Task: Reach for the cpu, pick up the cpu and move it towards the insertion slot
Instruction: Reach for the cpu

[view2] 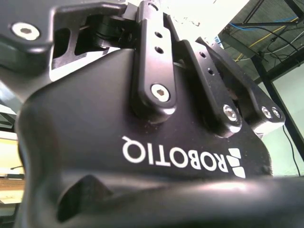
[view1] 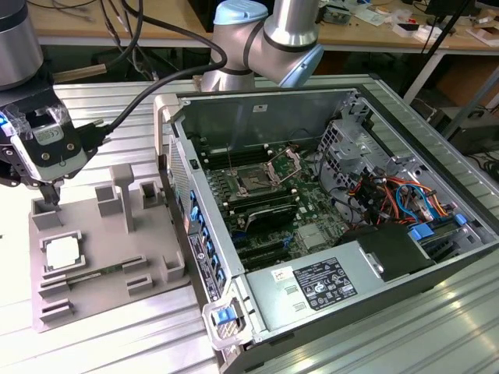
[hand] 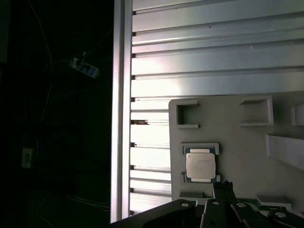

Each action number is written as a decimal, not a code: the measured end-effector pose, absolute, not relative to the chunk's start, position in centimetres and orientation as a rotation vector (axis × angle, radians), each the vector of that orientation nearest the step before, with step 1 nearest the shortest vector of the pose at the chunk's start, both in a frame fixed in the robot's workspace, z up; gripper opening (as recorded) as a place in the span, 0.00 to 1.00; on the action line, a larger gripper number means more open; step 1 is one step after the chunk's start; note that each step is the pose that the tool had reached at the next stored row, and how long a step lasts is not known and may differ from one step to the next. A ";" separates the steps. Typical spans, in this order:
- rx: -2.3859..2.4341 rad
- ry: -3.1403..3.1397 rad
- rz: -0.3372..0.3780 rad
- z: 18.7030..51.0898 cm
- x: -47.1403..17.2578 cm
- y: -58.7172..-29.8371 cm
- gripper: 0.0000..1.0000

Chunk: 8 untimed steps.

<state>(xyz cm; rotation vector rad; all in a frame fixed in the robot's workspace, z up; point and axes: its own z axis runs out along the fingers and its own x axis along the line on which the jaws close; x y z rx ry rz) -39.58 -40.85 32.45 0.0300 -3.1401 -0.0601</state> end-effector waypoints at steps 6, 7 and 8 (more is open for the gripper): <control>0.030 -3.140 -0.060 32.3 -39.6 -40.9 0.11; 0.030 -3.140 -0.060 32.3 -39.6 -40.9 0.11; 0.030 -3.140 -0.060 32.3 -39.6 -40.9 0.11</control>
